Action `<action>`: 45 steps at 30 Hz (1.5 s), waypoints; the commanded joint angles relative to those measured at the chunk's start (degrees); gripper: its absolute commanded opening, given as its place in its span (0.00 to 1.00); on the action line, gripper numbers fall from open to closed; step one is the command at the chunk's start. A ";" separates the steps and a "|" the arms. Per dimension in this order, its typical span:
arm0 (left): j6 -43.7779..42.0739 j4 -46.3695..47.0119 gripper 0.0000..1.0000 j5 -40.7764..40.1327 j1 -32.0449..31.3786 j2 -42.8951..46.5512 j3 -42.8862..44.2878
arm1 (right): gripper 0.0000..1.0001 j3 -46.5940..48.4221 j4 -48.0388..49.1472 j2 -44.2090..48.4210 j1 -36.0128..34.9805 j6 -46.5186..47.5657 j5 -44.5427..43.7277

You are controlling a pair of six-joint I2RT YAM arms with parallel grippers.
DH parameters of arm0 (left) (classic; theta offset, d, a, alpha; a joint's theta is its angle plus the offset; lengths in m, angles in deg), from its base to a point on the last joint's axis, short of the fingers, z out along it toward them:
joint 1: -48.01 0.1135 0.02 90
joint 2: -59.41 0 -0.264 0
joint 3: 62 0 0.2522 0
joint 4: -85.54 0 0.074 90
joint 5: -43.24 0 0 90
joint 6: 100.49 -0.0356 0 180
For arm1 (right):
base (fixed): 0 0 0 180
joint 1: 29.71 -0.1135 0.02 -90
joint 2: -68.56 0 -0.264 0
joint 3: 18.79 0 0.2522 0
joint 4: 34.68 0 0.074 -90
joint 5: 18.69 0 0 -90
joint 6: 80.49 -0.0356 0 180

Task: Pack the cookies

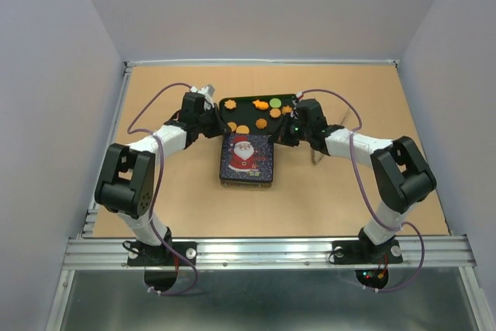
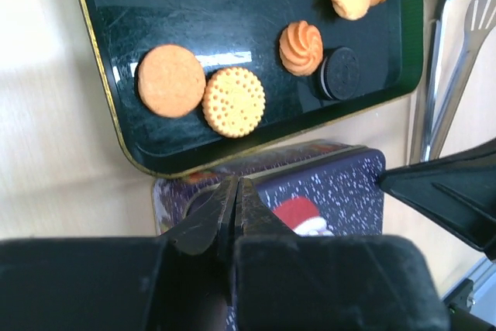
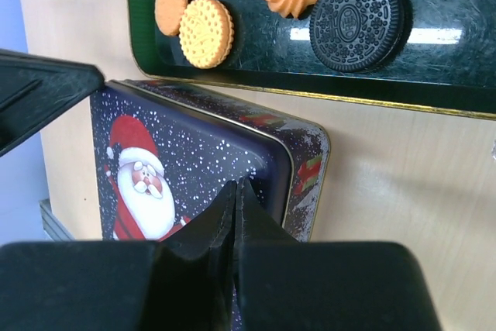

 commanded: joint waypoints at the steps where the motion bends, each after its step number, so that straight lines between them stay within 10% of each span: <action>1: -1.00 -0.46 0.09 0.23 -0.19 -2.96 0.74 | 0.00 2.29 -0.34 -2.57 0.78 1.33 -0.60; 16: -0.30 0.77 0.06 -2.67 -0.02 -8.25 0.22 | 0.00 3.25 -0.26 -5.56 1.22 1.60 1.34; 33: -1.88 -7.74 0.03 -10.14 1.92 4.75 8.48 | 0.00 4.66 -0.34 0.94 1.22 2.13 3.27; 45: -0.13 -0.91 0.00 -3.91 -1.42 18.20 -4.87 | 0.00 9.14 -0.52 1.38 0.26 1.77 5.12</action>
